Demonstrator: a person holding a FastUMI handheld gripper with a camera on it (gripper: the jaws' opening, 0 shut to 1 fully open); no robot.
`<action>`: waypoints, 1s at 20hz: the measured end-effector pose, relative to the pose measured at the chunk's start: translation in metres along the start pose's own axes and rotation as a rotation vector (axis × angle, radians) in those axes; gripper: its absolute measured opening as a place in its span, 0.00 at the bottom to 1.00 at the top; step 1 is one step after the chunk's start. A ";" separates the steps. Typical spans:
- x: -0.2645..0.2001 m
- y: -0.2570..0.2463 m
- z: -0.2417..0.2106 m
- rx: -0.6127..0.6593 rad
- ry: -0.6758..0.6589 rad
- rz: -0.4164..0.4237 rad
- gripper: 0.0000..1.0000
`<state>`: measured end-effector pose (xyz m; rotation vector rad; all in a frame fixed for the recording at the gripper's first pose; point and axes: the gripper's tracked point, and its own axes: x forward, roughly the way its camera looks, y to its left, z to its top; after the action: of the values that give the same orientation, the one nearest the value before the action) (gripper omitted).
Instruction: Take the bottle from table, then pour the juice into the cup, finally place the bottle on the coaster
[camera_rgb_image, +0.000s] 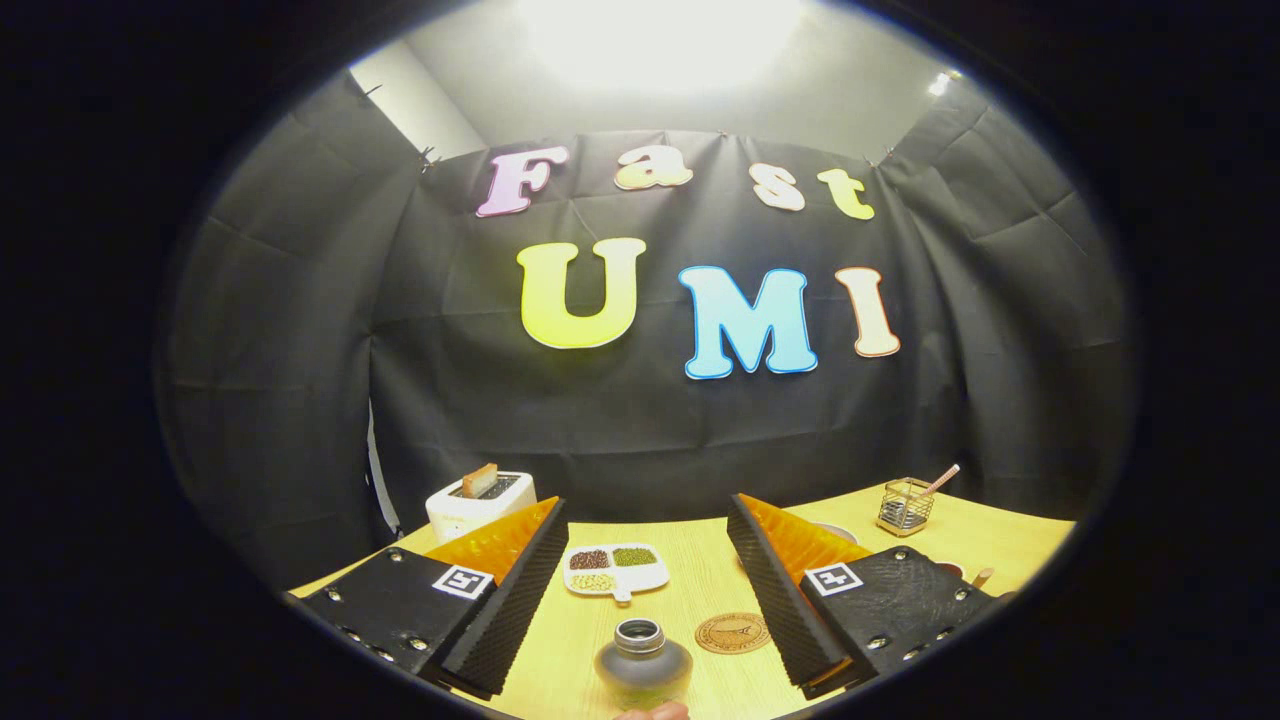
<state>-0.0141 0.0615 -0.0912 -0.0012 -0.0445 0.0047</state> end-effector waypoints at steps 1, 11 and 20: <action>0.000 0.000 -0.008 -0.021 0.001 -0.002 0.98; 0.002 0.004 -0.079 -0.045 0.044 0.045 0.98; 0.006 0.003 -0.132 -0.123 0.099 0.062 0.98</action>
<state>-0.0020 0.0645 -0.2229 -0.1260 0.0545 0.0634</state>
